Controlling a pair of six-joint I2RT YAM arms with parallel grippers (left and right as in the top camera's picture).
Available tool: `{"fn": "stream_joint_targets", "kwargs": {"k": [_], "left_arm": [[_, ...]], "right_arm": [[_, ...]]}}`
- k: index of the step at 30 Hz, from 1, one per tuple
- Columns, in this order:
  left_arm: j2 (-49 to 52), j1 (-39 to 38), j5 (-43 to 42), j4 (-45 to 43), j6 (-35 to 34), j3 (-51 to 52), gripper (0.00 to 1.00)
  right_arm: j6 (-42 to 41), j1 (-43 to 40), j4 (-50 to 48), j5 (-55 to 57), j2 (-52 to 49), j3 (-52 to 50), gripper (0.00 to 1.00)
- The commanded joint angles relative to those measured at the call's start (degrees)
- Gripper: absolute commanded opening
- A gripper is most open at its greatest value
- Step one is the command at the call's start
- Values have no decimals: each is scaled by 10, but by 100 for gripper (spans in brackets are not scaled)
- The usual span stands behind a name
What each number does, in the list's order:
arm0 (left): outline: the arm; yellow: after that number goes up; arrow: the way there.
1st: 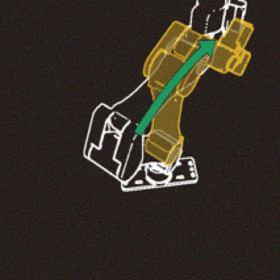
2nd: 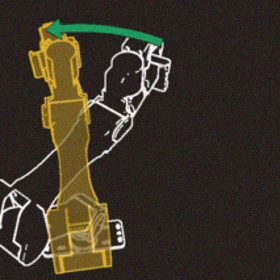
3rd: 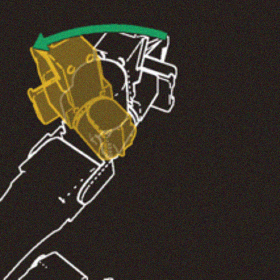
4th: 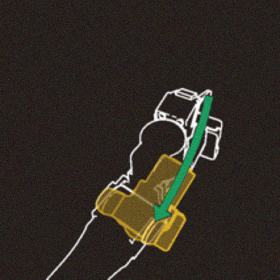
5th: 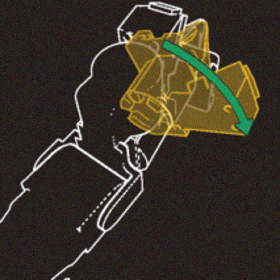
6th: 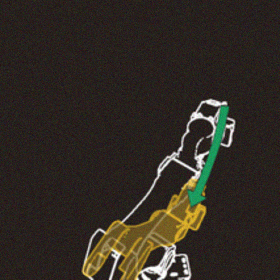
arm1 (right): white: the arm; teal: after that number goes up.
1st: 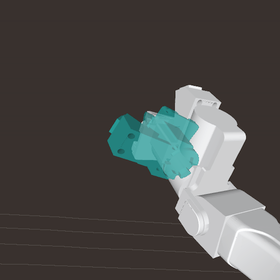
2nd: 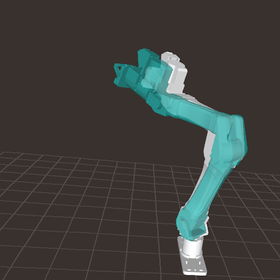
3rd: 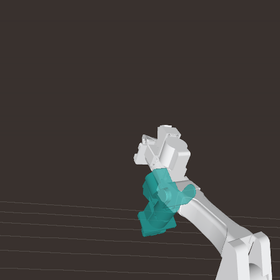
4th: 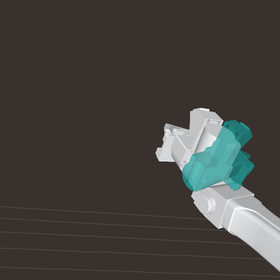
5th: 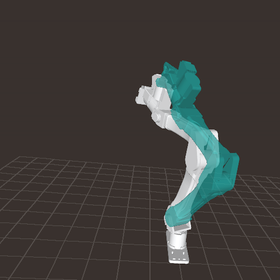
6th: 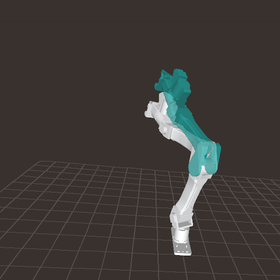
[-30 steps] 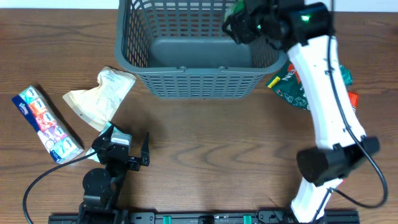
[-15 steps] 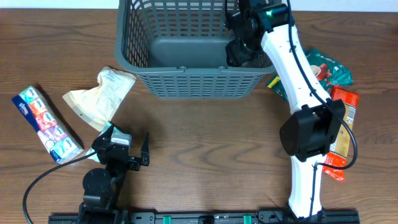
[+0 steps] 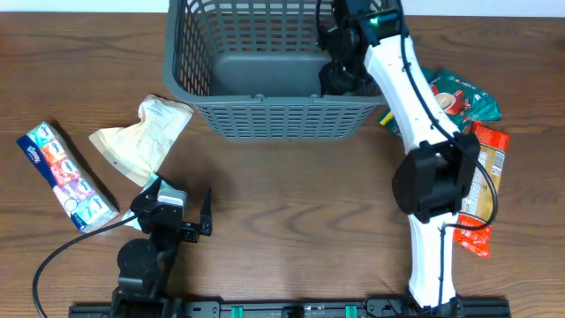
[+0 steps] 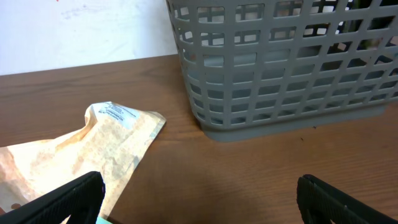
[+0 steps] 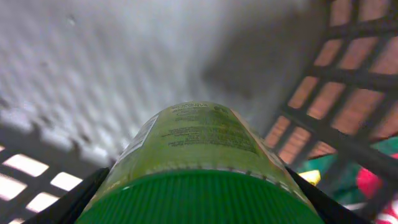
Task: Pack container
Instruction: 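Lower the jar into the basket and open the right gripper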
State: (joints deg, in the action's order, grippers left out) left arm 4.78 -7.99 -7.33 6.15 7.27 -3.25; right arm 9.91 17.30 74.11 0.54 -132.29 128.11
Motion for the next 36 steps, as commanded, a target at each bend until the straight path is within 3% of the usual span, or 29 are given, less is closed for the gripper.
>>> {"fn": "stream_joint_targets", "kwargs": {"k": [1, 5, 11, 20, 23, 30, 36], "left_arm": [[1, -2, -7, 12, -5, 10, 98], [1, -2, -7, 12, -5, 10, 99], [1, -2, -7, 12, -5, 10, 99], [1, -2, -7, 13, -5, 10, 99], [1, -2, -7, 12, -5, 10, 99], [1, -2, -7, 12, -5, 10, 98], [1, -2, -7, 12, -5, 10, 99]], "right_arm": [[-2, -1, 1, 5, -19, 10, 14], [-2, 0, 2, 5, -28, 7, 14], [-2, 0, 0, 5, -28, 7, 45], [-2, 0, 1, 5, -28, 7, 61], [-2, 0, 1, 5, -28, 7, 75], [-2, 0, 3, 5, -28, 7, 98], [-2, 0, 2, 5, -28, 10, 99]]}}
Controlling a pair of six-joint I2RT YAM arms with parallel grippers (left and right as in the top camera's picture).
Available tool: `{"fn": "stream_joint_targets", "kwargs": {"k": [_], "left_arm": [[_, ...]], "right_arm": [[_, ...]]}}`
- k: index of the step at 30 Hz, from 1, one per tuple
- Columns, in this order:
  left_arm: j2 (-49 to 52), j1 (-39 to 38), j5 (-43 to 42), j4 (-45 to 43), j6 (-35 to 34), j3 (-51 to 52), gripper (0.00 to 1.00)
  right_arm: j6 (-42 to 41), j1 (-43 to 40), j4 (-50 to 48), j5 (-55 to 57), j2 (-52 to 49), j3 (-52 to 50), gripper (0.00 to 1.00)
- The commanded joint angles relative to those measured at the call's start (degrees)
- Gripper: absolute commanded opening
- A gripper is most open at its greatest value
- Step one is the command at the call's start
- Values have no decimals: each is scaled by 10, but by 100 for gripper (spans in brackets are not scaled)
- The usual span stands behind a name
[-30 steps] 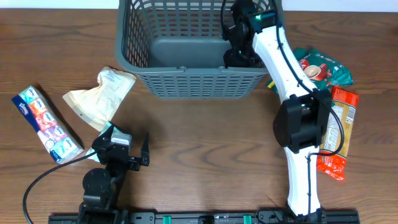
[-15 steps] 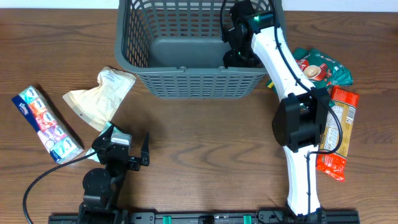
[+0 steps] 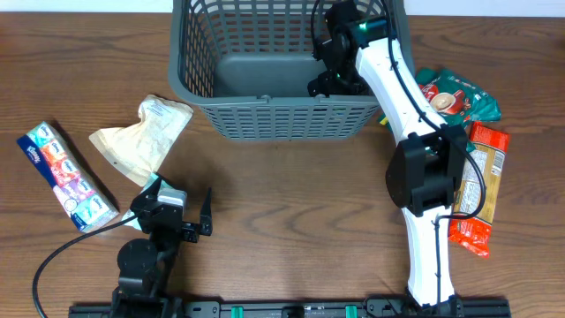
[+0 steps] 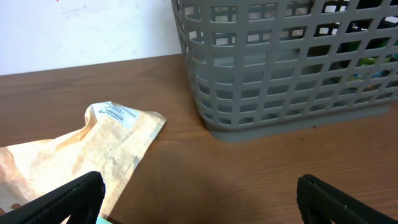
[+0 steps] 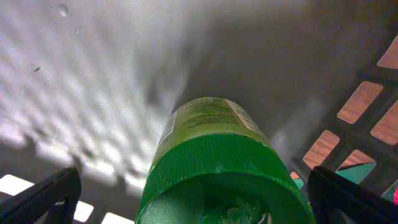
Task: Pack container
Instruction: 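Lower the jar into the basket and open the right gripper, then return the right gripper and grasp the green Nescafe pouch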
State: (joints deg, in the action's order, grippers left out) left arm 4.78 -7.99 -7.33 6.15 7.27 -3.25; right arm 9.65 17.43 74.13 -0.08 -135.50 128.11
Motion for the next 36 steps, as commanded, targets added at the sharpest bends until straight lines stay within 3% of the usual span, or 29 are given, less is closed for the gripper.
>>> {"fn": "stream_joint_targets", "kwargs": {"k": [1, 8, 13, 16, 23, 28, 36], "left_arm": [[1, -2, -7, 12, -5, 10, 99], [1, -2, -7, 13, -5, 10, 99], [1, -2, -7, 13, -5, 10, 99], [1, -2, -7, 13, -5, 10, 99], [1, -2, -7, 13, -5, 10, 99], [1, -2, -7, 13, -5, 10, 99], [1, -2, -7, 13, -5, 10, 99]], "right_arm": [[0, -1, 5, 10, 4, 13, 99], [0, 1, 29, -68, 22, 83, 99], [38, 1, 62, -181, 49, 196, 99], [37, -2, 81, -172, 70, 263, 99], [-228, -63, 131, 146, 156, 335, 99], [-368, -170, 229, 171, 210, 335, 99], [-371, -290, 231, 81, 216, 262, 99]]}}
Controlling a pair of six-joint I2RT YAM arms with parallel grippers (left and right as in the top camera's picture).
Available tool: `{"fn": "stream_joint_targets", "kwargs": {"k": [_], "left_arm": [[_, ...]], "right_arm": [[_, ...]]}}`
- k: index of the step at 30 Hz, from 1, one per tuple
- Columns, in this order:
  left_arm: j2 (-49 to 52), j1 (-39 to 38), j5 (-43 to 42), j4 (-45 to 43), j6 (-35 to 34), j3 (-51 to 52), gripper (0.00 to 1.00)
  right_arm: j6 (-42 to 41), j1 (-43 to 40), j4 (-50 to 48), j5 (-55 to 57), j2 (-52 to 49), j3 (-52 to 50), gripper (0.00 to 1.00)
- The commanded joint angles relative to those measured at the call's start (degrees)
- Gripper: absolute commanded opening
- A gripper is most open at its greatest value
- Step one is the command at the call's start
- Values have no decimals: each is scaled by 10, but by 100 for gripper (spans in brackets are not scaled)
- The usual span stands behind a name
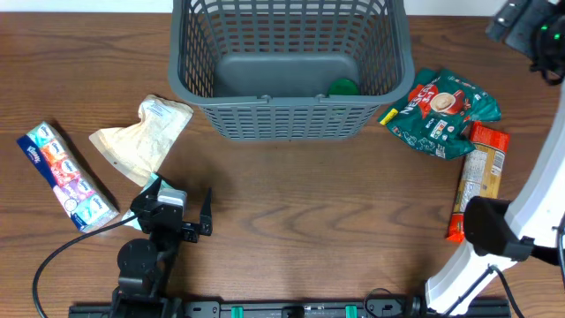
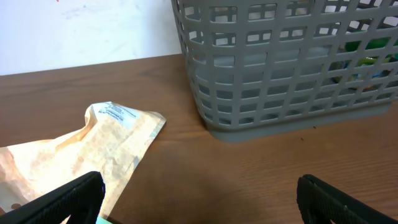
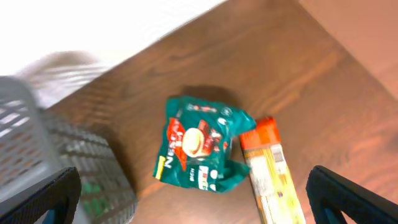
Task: Pack container
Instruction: 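Return the right gripper and grasp the green Nescafe pouch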
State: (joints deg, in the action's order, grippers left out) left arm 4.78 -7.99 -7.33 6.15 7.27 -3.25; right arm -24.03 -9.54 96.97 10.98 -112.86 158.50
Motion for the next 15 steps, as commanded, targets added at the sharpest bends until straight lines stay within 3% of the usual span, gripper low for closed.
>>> {"fn": "stream_joint_targets", "kwargs": {"k": [1, 7, 15], "left_arm": [[1, -2, -7, 13, -5, 10, 99], [1, -2, -7, 13, -5, 10, 99], [1, -2, -7, 13, -6, 10, 99]], "right_arm": [[-36, -24, 3, -29, -12, -62, 99], [-36, -27, -49, -30, -34, -229, 99], [-35, -24, -187, -50, -53, -449, 99]]}}
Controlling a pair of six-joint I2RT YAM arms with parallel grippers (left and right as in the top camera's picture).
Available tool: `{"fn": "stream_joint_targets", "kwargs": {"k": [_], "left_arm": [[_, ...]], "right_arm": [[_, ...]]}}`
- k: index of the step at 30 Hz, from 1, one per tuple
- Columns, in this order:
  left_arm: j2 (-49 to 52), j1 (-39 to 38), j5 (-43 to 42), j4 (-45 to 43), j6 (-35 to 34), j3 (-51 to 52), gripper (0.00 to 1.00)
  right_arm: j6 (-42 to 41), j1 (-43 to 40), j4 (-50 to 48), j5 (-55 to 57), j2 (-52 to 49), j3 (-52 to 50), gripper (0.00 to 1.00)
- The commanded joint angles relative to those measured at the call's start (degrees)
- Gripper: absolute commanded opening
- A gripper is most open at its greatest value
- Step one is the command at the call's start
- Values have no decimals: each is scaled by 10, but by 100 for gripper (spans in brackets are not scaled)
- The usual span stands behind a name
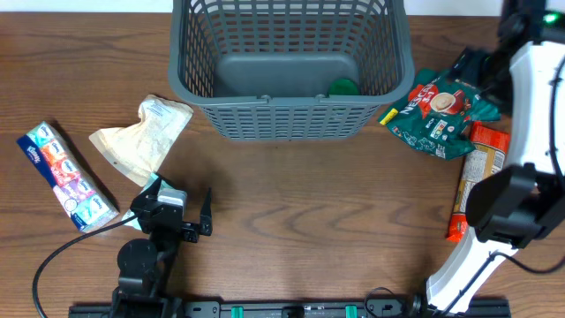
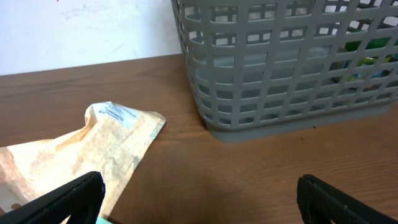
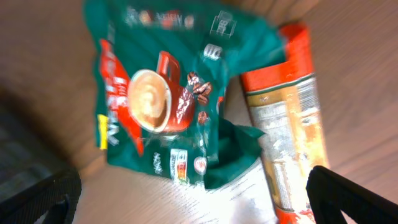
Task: Pack container
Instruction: 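Return the right gripper and grasp the green Nescafe pouch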
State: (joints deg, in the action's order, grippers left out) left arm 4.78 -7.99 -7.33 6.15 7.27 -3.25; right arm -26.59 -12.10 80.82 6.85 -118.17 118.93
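The grey basket (image 1: 291,119) stands at the back middle, with a green-capped bottle (image 1: 342,87) inside its right front corner. To its right lie a green coffee bag (image 1: 441,106) and an orange packet (image 1: 477,177). My right gripper (image 1: 472,66) hangs open just above the coffee bag (image 3: 168,106), the orange packet (image 3: 286,130) beside it; nothing is between its fingers (image 3: 37,199). My left gripper (image 1: 181,221) rests open near the front edge. A beige pouch (image 1: 141,137) and a tissue pack (image 1: 66,177) lie at the left.
In the left wrist view the basket wall (image 2: 280,68) rises ahead, the bottle (image 2: 367,46) showing through the mesh, and the beige pouch (image 2: 81,155) lies at the left. Bare wood lies between the left gripper (image 2: 199,199) and the basket.
My right gripper has come from high at the far right corner down and inward, and now hangs open close over the green coffee bag. The left arm has not moved.
My right gripper first held the green bottle inside the basket's right side. Then it stood open over the bottle, which rested on the basket floor. Later it was outside the basket, high at the far right, and now it hovers over the coffee bag.
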Motion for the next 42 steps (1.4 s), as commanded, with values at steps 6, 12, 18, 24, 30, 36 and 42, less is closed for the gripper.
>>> {"fn": "stream_joint_targets", "kwargs": {"k": [6, 12, 18, 24, 30, 36, 42], "left_arm": [[1, -2, -7, 13, -6, 10, 99], [1, -2, -7, 13, -6, 10, 99], [1, -2, -7, 13, -6, 10, 99], [1, -2, -7, 13, -6, 10, 99], [1, -2, -7, 13, -6, 10, 99], [1, -2, -7, 13, -6, 10, 98], [1, -2, -7, 13, -5, 10, 99]], "right_arm": [[-5, 1, -150, -10, 0, -191, 99], [28, 1, -296, -68, -1, -325, 99], [41, 1, -388, -80, -1, -417, 99], [46, 1, -412, -80, -1, -454, 52], [47, 1, -410, -83, -1, -455, 1], [67, 1, -380, -96, 11, -432, 1], [99, 2, -294, -97, 59, -336, 1]]}}
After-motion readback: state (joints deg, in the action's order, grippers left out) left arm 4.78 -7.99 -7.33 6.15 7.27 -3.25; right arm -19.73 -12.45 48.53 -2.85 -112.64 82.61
